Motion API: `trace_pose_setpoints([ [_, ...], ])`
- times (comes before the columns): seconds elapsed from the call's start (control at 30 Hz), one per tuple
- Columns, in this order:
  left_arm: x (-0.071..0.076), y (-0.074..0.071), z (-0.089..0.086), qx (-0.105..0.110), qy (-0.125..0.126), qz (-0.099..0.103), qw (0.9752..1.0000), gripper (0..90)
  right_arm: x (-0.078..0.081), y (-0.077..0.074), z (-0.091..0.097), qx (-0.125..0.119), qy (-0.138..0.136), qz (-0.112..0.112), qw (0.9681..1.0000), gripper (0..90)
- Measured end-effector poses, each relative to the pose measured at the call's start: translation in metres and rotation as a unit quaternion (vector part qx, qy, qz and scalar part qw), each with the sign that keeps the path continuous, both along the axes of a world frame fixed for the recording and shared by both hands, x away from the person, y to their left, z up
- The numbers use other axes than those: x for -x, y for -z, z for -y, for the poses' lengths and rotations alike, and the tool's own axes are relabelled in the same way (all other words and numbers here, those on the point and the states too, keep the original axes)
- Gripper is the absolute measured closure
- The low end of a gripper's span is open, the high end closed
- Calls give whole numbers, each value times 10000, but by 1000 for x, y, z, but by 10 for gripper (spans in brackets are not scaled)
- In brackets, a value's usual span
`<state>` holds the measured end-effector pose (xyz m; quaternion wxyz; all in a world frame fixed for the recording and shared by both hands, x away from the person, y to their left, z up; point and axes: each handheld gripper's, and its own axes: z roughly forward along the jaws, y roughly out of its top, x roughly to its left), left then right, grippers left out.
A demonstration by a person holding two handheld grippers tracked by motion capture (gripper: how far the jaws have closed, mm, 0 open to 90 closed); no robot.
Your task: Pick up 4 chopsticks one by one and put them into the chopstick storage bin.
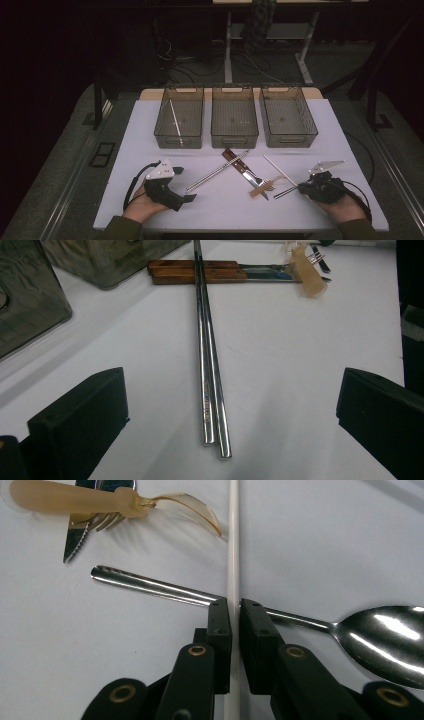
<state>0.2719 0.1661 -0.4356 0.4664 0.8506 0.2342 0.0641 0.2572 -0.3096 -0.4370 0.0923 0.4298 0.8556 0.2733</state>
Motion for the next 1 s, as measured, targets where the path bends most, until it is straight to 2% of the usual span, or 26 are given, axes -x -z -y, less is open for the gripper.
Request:
trace_pose_setpoints([
  [0.47, 0, 1, 1, -21, 11, -11, 10000, 0, 3, 1, -1, 63, -74, 154, 9998, 825],
  [0.8, 0, 0, 1, -18, 16, -11, 10000, 0, 1, 1, 3, -118, -1, 40, 9999, 836],
  [1.0, 0, 1, 1, -25, 21, -20, 10000, 0, 1, 0, 4, -166, -25, 87, 9998, 836],
])
